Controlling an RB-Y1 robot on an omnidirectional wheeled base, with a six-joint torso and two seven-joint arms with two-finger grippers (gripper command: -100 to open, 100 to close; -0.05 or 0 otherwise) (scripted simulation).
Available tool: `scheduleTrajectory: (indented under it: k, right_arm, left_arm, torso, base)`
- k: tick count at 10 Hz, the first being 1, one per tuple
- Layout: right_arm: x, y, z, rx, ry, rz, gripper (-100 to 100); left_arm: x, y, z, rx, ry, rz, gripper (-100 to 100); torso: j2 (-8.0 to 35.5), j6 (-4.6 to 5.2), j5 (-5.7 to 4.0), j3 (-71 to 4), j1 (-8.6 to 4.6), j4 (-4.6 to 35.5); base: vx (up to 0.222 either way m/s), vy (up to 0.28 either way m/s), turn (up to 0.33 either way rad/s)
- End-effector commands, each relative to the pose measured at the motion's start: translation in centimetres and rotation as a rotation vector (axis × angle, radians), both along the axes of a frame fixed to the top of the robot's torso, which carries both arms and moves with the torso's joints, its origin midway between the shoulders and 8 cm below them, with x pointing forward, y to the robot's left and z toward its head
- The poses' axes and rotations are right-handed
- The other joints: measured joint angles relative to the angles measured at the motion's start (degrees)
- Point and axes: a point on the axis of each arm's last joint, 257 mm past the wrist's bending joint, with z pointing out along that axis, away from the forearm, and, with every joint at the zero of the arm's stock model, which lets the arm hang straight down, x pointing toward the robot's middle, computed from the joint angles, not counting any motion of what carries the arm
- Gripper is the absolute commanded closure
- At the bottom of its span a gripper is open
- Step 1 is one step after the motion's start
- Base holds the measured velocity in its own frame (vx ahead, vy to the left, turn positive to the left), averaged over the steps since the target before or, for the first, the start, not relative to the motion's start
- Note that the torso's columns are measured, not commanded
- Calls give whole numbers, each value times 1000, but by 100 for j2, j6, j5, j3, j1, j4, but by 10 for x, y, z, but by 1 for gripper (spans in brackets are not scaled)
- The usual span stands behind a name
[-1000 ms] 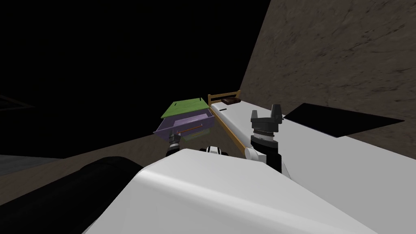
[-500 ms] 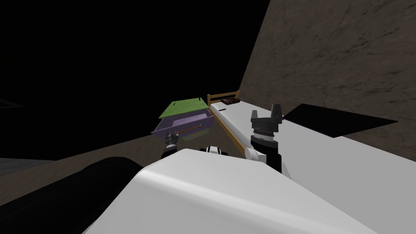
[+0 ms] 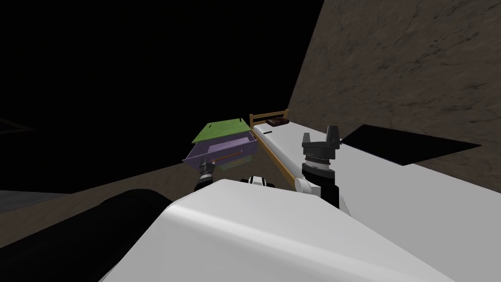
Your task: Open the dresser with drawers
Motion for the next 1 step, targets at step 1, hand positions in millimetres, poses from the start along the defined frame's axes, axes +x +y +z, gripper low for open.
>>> scheduleTrajectory:
  k: [1]
  right_arm:
    - [0, 0, 0, 0, 0, 0, 0]
  left_arm:
    - [0, 0, 0, -1, 1, 0, 0]
  torso:
    - [-2, 0, 2, 0, 2, -2]
  base:
    - [0, 0, 0]
